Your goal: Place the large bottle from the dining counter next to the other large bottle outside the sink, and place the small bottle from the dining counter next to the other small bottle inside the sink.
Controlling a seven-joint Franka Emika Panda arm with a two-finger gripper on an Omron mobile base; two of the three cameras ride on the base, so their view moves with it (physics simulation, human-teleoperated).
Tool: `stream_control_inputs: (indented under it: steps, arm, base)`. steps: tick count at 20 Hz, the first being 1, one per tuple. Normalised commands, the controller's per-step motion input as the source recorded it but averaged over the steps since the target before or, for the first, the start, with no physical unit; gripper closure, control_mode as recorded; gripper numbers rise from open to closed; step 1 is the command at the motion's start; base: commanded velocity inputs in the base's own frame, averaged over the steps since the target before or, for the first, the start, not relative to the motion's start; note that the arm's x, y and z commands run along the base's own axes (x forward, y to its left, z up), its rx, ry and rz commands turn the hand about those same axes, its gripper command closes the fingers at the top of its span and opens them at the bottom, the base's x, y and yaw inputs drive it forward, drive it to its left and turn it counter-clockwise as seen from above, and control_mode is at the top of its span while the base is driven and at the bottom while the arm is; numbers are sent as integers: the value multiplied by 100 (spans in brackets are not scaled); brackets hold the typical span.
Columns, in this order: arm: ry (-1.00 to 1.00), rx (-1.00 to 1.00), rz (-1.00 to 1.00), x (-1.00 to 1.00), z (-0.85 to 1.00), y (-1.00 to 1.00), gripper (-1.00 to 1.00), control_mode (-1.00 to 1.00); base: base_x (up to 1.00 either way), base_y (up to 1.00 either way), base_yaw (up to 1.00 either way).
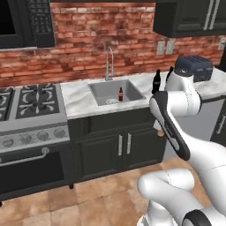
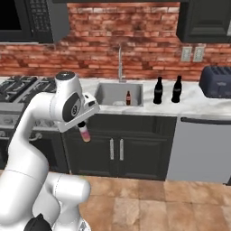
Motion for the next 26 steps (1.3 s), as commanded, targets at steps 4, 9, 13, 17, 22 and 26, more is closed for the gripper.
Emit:
stream_control_inputs:
  steps: [4,9,13,17,22,26]
  arm:
    - [0,0,0,0,0,0,100,100]
    - [0,0,0,0,0,0,100,100]
    - [0,0,0,0,0,0,100,100]
    - [0,0,0,0,0,0,100,100]
    - [0,0,0,0,0,0,100,100]
    - [0,0,0,0,0,0,100,100]
  base:
    - [71,23,-4]
    - [59,29,-4]
    - [39,36,-3]
    - [40,33,-3]
    - [52,21,-3]
    - [57,17,-2]
